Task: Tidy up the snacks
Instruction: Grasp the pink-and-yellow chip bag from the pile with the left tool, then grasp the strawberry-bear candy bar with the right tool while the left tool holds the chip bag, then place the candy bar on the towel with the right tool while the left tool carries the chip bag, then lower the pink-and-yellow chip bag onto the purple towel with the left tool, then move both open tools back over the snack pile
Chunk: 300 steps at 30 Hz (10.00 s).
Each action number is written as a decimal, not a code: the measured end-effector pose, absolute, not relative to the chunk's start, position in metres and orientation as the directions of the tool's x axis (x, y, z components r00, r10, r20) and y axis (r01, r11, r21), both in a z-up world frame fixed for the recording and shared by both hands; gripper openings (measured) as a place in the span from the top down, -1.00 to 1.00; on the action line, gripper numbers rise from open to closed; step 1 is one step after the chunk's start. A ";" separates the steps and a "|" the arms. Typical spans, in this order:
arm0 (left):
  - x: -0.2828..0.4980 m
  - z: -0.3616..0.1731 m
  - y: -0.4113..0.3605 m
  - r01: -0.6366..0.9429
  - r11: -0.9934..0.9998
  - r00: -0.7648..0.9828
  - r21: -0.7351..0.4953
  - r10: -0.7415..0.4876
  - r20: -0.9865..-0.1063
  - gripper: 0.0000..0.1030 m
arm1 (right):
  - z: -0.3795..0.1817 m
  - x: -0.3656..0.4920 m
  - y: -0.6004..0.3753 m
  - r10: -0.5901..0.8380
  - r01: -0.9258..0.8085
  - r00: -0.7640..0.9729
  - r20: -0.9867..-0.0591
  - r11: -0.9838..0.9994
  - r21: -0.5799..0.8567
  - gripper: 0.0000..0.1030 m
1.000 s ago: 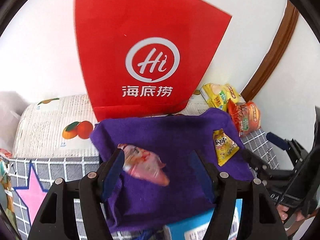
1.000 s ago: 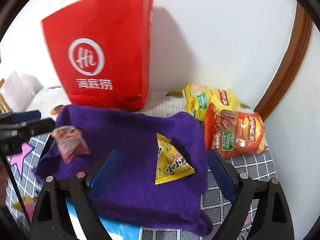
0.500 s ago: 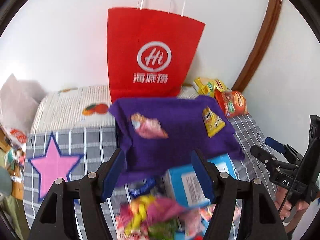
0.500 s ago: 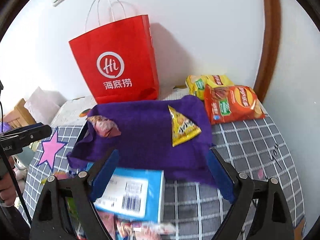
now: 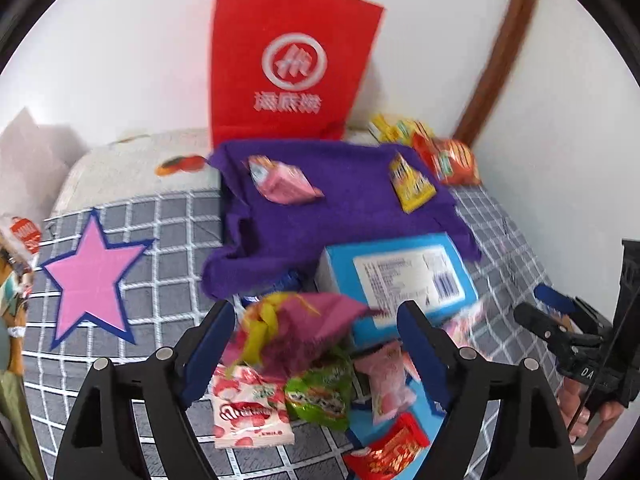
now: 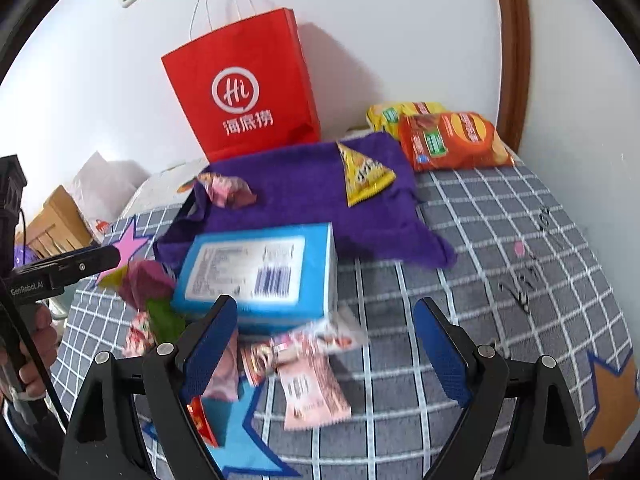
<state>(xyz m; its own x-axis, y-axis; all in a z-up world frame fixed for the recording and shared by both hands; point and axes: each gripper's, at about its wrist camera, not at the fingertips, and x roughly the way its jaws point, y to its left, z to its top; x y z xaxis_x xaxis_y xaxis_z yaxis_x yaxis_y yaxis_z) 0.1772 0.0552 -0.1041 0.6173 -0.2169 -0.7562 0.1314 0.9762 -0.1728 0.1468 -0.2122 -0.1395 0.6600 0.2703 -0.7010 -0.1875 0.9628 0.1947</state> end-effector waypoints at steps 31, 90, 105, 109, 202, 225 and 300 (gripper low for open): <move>0.196 -0.143 0.063 0.147 0.974 0.588 -0.172 -0.226 -0.776 -0.18 | -0.203 0.173 -0.208 0.304 -0.197 0.588 -0.750 0.953 0.232 -0.74; 0.156 -0.129 0.088 0.076 0.969 0.625 -0.235 -0.230 -0.746 0.00 | -0.189 0.151 -0.160 0.264 -0.447 0.533 -0.804 0.895 -0.002 0.06; 0.168 -0.139 0.091 0.094 0.953 0.598 -0.289 -0.286 -0.749 0.01 | -0.214 0.144 -0.159 0.299 -0.460 0.492 -0.818 0.887 0.048 0.43; 0.164 -0.138 0.091 0.099 0.953 0.597 -0.286 -0.287 -0.749 0.01 | -0.213 0.145 -0.152 0.314 -0.469 0.498 -0.808 0.882 0.053 0.57; 0.349 -0.130 0.047 0.051 0.951 0.474 -0.305 -0.292 -0.831 0.03 | -0.168 0.388 -0.140 0.257 -0.382 0.420 -0.870 0.920 0.088 0.52; 0.354 -0.134 0.042 0.041 0.957 0.545 -0.287 -0.263 -0.796 0.00 | -0.126 0.372 -0.160 0.283 -0.372 0.518 -0.807 0.924 0.085 0.00; 0.313 -0.082 0.032 0.134 0.968 0.596 -0.210 -0.248 -0.763 -0.36 | -0.082 0.309 -0.166 0.280 -0.333 0.607 -0.744 0.939 0.082 0.00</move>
